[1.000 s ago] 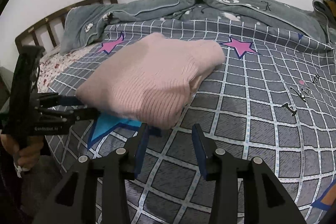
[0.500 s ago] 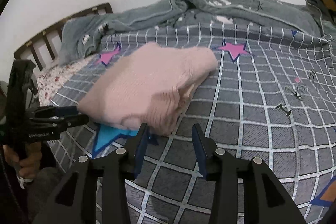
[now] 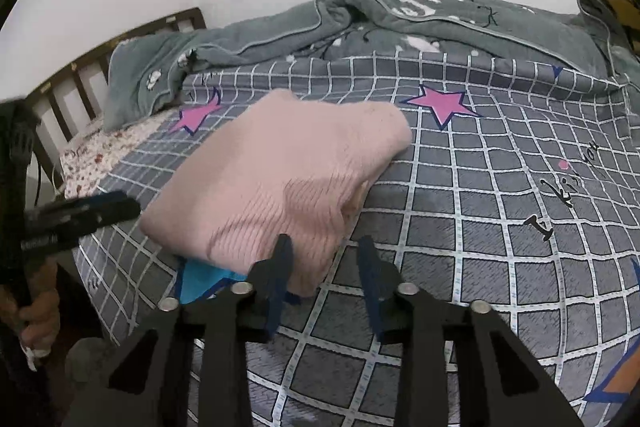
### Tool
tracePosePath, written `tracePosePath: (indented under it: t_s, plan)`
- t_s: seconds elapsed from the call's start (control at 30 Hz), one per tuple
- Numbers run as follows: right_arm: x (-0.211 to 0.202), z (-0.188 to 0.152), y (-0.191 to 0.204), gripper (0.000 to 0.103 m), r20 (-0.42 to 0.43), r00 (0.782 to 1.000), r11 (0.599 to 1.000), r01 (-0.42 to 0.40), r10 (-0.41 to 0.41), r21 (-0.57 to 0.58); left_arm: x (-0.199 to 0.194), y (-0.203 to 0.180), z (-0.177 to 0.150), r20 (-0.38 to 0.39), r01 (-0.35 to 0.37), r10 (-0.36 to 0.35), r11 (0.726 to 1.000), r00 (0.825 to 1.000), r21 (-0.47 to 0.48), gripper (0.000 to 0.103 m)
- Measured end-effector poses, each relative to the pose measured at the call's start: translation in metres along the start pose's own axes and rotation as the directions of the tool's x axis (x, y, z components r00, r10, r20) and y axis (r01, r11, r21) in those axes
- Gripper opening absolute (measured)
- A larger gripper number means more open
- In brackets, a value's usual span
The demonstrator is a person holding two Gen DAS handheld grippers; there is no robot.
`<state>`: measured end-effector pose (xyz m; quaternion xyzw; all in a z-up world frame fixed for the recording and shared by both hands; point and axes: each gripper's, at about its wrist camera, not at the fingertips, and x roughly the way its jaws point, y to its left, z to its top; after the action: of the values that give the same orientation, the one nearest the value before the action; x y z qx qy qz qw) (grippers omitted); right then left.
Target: Fold small clothes
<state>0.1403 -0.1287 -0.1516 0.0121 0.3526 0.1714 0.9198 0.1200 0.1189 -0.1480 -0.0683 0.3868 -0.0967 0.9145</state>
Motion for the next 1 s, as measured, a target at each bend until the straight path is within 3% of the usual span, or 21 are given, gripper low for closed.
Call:
tracePosePath:
  t_s: [0.03, 0.07, 0.2, 0.3, 0.53, 0.73, 1.0]
  plan:
    - [0.001, -0.001, 0.001, 0.015, -0.007, 1.0, 1.0, 0.003, -0.003, -0.003, 0.002, 0.0, 0.0, -0.004, 0.0, 0.0, 1.0, 1.0, -0.002, 0.056]
    - [0.003, -0.002, 0.001, 0.013, -0.014, 1.0, 1.0, 0.005, -0.005, -0.006, 0.005, 0.0, -0.001, -0.01, -0.004, 0.004, 1.0, 1.0, -0.004, 0.052]
    - [0.009, -0.006, 0.001, 0.012, -0.041, 0.999, 1.0, 0.027, -0.027, -0.014, 0.013, 0.002, -0.011, -0.037, 0.012, -0.012, 1.0, 0.999, -0.008, 0.035]
    - [0.014, -0.008, -0.001, 0.012, -0.056, 0.998, 0.999, 0.027, -0.028, -0.018, 0.012, 0.004, -0.016, -0.04, 0.036, -0.036, 0.999, 0.999, -0.013, 0.03]
    - [0.004, -0.007, -0.006, 0.015, -0.033, 0.999, 1.0, -0.014, 0.013, -0.001, 0.006, 0.001, -0.026, -0.061, 0.09, -0.087, 0.995, 0.994, 0.039, 0.031]
    - [0.005, -0.006, -0.004, 0.016, -0.028, 0.999, 0.999, -0.042, 0.043, 0.022, 0.019, 0.002, -0.033, -0.098, 0.063, -0.059, 0.997, 0.993, 0.041, 0.032]
    - [0.008, -0.004, -0.001, 0.017, -0.034, 0.999, 0.999, -0.039, 0.04, 0.029, 0.029, -0.005, -0.025, -0.079, 0.008, -0.003, 0.998, 0.997, 0.059, 0.032]
